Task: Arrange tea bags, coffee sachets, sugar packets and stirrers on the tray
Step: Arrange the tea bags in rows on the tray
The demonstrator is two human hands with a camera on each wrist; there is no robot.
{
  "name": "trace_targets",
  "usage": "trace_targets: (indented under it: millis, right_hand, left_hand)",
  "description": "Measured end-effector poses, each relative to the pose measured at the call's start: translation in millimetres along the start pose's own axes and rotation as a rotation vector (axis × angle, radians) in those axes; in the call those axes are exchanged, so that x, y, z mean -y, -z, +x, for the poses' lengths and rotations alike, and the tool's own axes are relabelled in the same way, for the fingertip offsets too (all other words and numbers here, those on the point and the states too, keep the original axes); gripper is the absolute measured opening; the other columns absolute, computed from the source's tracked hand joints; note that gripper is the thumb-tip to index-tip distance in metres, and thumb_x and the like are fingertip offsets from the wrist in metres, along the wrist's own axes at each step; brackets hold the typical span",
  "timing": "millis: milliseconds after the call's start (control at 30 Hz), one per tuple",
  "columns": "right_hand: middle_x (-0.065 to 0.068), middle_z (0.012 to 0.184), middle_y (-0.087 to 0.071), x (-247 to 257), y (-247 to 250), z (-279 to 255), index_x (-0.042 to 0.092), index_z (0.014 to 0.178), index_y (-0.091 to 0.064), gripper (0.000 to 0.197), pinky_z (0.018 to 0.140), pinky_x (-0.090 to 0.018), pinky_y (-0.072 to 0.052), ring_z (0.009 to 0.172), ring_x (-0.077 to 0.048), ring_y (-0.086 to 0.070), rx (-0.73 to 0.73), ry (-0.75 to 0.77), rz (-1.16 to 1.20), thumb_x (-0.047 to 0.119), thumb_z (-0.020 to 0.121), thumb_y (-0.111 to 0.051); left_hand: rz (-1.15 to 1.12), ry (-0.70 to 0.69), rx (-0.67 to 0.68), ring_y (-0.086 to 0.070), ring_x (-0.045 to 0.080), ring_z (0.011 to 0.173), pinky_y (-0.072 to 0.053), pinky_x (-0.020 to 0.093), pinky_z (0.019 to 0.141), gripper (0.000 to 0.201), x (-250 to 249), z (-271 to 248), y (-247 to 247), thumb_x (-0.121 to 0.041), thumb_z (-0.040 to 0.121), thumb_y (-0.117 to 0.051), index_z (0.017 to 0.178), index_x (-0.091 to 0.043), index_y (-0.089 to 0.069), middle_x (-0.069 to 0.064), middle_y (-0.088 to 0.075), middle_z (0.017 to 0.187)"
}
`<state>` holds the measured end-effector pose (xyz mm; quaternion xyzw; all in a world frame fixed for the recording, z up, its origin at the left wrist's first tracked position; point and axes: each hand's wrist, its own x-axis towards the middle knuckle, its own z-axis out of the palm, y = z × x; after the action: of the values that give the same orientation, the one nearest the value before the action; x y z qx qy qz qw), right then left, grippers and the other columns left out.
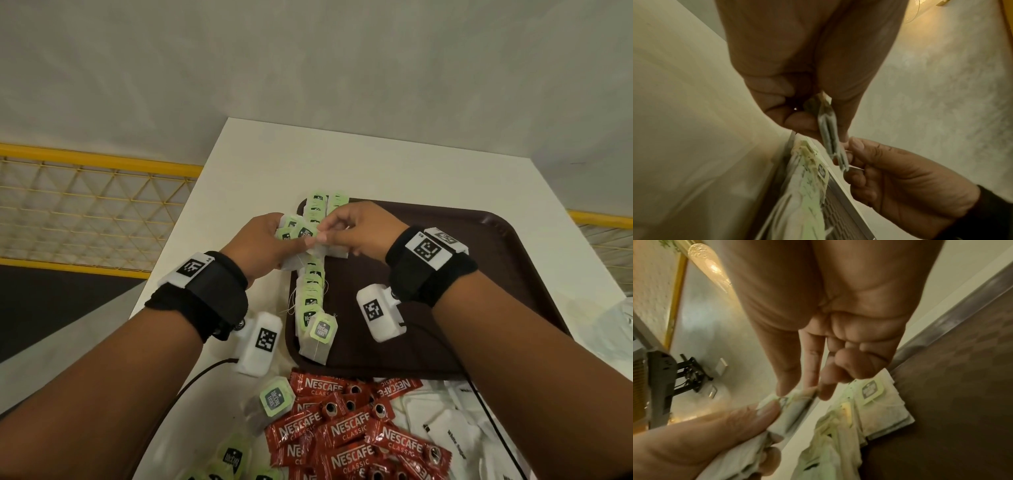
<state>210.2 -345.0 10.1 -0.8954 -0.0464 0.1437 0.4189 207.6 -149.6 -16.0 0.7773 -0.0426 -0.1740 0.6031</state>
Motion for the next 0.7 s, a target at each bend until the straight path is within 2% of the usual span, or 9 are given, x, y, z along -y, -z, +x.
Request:
trace_targets:
  millis: [67,167,300,367,467,533,633,700]
  right_hand:
    - [-0.010,0.083,-0.069,-0.5,-1.0,-0.6,0.011,0.097,-0.071,0.017,0.051,-0.015,-0.045,0.058,-0.005,-0.056,0.016,0.004,0.036,0.023,0.084,-0.074]
    - [-0.015,0.076,-0.066,-9.6,-1.4,0.7,0.005,0.091,-0.065,0.013,0.056,-0.023,-0.051,0.059,-0.014,-0.059,-0.022,-0.076,0.207,0.011,0.084,-0.073]
    - [-0.017,0.085,-0.065,-24.4,-4.0,-2.2,0.002,0.089,-0.057,0.008,0.056,-0.023,-0.058,0.055,-0.015,-0.064,-0.104,-0.277,0.560,-0.002,0.088,-0.064]
    - [-0.017,0.079,-0.065,-30.8,-6.1,-3.8,0.000,0.086,-0.058,0.005,0.058,-0.023,-0.060,0.054,-0.016,-0.065,-0.129,-0.359,0.625,-0.003,0.090,-0.062]
    - [-0.013,0.071,-0.062,-36.0,-8.8,-4.2,0.001,0.084,-0.062,0.006,0.057,-0.024,-0.059,0.056,-0.018,-0.064,-0.143,-0.414,0.572,0.001,0.089,-0.064]
    - [-0.011,0.068,-0.060,-35.2,-10.4,-3.6,0.001,0.085,-0.064,0.006,0.053,-0.023,-0.056,0.055,-0.017,-0.061,-0.143,-0.432,0.503,0.005,0.088,-0.067]
    - [-0.009,0.067,-0.061,-33.3,-11.8,-0.8,0.001,0.089,-0.064,0.009,0.053,-0.023,-0.053,0.052,-0.014,-0.058,-0.151,-0.463,0.433,0.008,0.086,-0.070]
    - [-0.009,0.067,-0.061,-31.6,-11.7,-0.2,0.003,0.086,-0.063,0.010,0.052,-0.024,-0.051,0.051,-0.014,-0.057,-0.150,-0.475,0.406,0.007,0.085,-0.071]
  left_hand:
    - [-0.008,-0.008,0.019,-0.073,0.027,0.090,-0.060,0.042,0.077,0.028,-0.2,1.4,-2.4,-0.019,0.085,-0.076,0.108,-0.007,-0.067,0.011,-0.075,0.099]
    - [-0.120,-0.008,0.043,-0.073,0.024,0.090,-0.061,0.035,0.073,0.027,0.0,1.9,-4.6,-0.012,0.086,-0.074,0.111,-0.003,-0.068,0.013,-0.075,0.104]
    - [-0.247,0.043,0.061,-0.072,0.023,0.098,-0.060,0.032,0.082,0.024,2.5,2.7,-2.7,-0.002,0.088,-0.068,0.112,0.002,-0.065,0.012,-0.074,0.107]
    - [-0.250,0.073,0.044,-0.071,0.025,0.102,-0.059,0.032,0.085,0.021,4.7,3.3,0.6,0.003,0.091,-0.060,0.111,0.006,-0.064,0.014,-0.074,0.107]
    - [-0.236,0.117,0.003,-0.067,0.029,0.109,-0.056,0.037,0.093,0.026,8.0,6.3,5.5,0.004,0.095,-0.049,0.118,0.013,-0.058,0.020,-0.070,0.115]
    - [-0.238,0.113,0.013,-0.068,0.027,0.106,-0.057,0.032,0.089,0.024,6.9,4.7,7.2,0.004,0.095,-0.049,0.116,0.009,-0.061,0.018,-0.071,0.114]
    - [-0.249,0.069,0.052,-0.070,0.026,0.104,-0.058,0.032,0.087,0.024,5.9,1.4,9.1,0.003,0.094,-0.056,0.117,0.003,-0.064,0.014,-0.072,0.113]
    - [-0.244,0.056,0.041,-0.071,0.025,0.101,-0.060,0.030,0.082,0.024,5.9,-0.6,10.4,0.000,0.092,-0.062,0.116,-0.001,-0.065,0.012,-0.074,0.111]
